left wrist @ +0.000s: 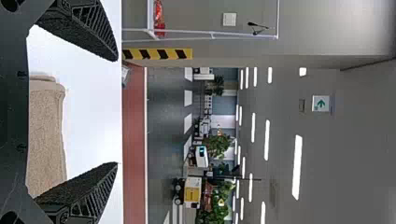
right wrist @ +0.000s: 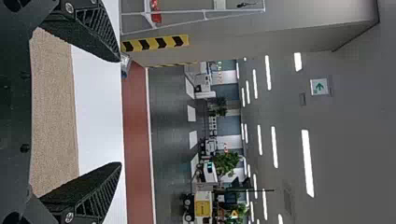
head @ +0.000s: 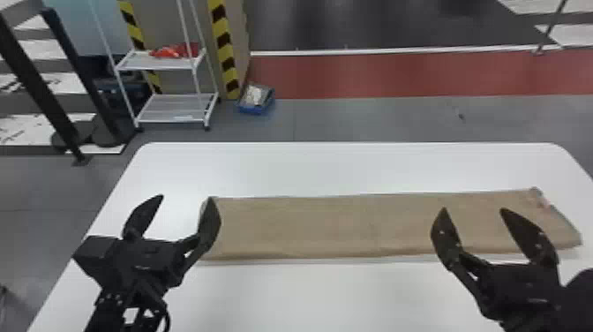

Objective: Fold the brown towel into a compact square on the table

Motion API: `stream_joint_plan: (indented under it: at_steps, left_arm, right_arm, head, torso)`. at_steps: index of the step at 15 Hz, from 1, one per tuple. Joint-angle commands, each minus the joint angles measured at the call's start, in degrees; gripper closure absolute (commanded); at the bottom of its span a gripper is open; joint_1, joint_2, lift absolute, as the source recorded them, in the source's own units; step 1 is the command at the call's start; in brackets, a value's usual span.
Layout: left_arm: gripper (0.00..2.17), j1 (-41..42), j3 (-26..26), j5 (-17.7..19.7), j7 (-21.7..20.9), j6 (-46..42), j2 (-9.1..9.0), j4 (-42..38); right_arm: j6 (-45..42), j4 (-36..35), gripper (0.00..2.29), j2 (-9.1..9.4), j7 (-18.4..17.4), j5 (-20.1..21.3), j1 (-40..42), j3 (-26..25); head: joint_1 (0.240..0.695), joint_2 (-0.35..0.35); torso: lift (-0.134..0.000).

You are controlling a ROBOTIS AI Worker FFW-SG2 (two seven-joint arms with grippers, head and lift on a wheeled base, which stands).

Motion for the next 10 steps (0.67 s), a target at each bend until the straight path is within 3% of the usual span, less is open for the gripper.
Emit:
stream_joint_plan:
  at_steps: [1,4,10]
  left_arm:
    - [0.09,0.01,0.09,0.00,0.00,-0.16,0.07,0.05]
    - [0.09,-1.48,0.09,0.00,0.00,1.77,0.16,1.98]
    - [0.21,-11.42,0.09,-1.15,0.18,15.83,0.60,9.54]
  right_arm:
    - [0.21,0.09,0.09,0.23,0.00,0.20,-0.24,0.03]
    - [0.56,0.79,0.09,0.23,0.00,0.28,-0.68,-0.06]
    - [0.56,1.85,0.09,0.23,0.00,0.20,-0.86,-0.15]
  head:
    - [0.695,0.078]
    - [0.695,0.080]
    - [0.695,0.081]
  torso:
    - [-0.111]
    - [-0.111]
    - [-0.111]
